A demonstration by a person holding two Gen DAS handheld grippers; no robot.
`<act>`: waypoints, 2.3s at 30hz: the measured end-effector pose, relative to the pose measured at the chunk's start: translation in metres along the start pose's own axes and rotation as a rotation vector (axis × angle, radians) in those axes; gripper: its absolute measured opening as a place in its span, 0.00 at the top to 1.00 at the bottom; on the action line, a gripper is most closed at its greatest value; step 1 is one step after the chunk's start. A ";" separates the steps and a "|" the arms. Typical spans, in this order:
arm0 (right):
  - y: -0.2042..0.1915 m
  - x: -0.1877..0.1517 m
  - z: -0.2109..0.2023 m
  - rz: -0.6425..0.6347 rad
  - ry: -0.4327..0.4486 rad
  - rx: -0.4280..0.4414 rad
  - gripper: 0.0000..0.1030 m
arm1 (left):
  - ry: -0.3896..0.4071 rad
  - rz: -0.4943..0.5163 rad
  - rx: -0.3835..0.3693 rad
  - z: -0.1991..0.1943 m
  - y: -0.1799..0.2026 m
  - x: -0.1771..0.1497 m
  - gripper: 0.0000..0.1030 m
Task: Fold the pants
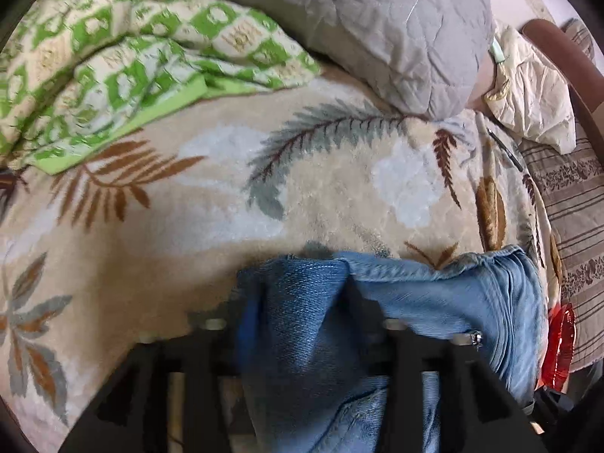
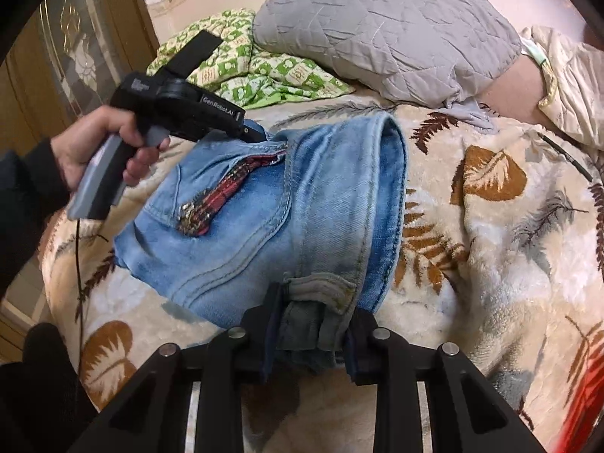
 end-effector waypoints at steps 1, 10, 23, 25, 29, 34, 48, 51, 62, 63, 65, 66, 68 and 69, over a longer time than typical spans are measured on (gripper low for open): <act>0.001 0.000 -0.001 0.006 -0.004 -0.006 0.30 | 0.005 -0.002 0.008 -0.005 -0.001 -0.002 0.13; 0.021 0.010 -0.027 0.139 0.051 0.018 0.10 | 0.006 -0.030 -0.120 -0.051 -0.009 -0.044 0.03; 0.035 0.038 0.014 0.347 -0.033 0.225 0.23 | -0.075 -0.018 -0.281 -0.048 0.000 -0.118 0.03; 0.029 0.037 0.020 0.299 -0.065 0.189 0.65 | -0.055 0.010 -0.298 -0.047 0.007 -0.119 0.30; 0.019 0.033 0.031 0.191 -0.115 0.092 0.80 | -0.040 0.035 -0.281 -0.050 0.014 -0.115 0.65; 0.015 0.037 0.031 0.137 -0.118 0.047 0.82 | -0.042 0.064 -0.262 -0.051 0.016 -0.115 0.66; 0.037 0.019 0.037 0.225 -0.091 0.072 0.85 | -0.040 -0.058 -0.382 -0.036 -0.014 -0.122 0.71; 0.035 0.020 0.035 0.214 -0.088 0.062 0.84 | -0.038 -0.050 -0.374 -0.036 -0.013 -0.122 0.69; 0.034 0.049 -0.004 0.125 0.009 -0.030 0.15 | 0.094 -0.051 -0.292 -0.077 -0.030 -0.085 0.08; 0.035 0.053 -0.004 0.125 0.012 -0.034 0.14 | 0.099 -0.050 -0.269 -0.077 -0.029 -0.080 0.07; 0.038 0.064 0.000 0.126 0.013 -0.041 0.14 | 0.106 -0.039 -0.233 -0.076 -0.025 -0.068 0.07; 0.042 0.070 0.004 0.135 0.011 -0.045 0.14 | 0.102 -0.034 -0.222 -0.073 -0.022 -0.062 0.07; 0.047 0.079 0.013 0.171 0.004 -0.041 0.14 | 0.093 -0.035 -0.214 -0.066 -0.016 -0.051 0.07; 0.051 0.082 0.018 0.204 -0.003 -0.036 0.14 | 0.089 -0.036 -0.212 -0.063 -0.013 -0.047 0.07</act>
Point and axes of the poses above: each gripper's, at about its wrist camera, not at the fingertips, and z roughly the way its jaws point, y to its right, x to its top, the point moved 7 cm from there along z, roughly the way its jaws point, and after that the axes turned 6 degrees about -z, right-handed, at the moved point
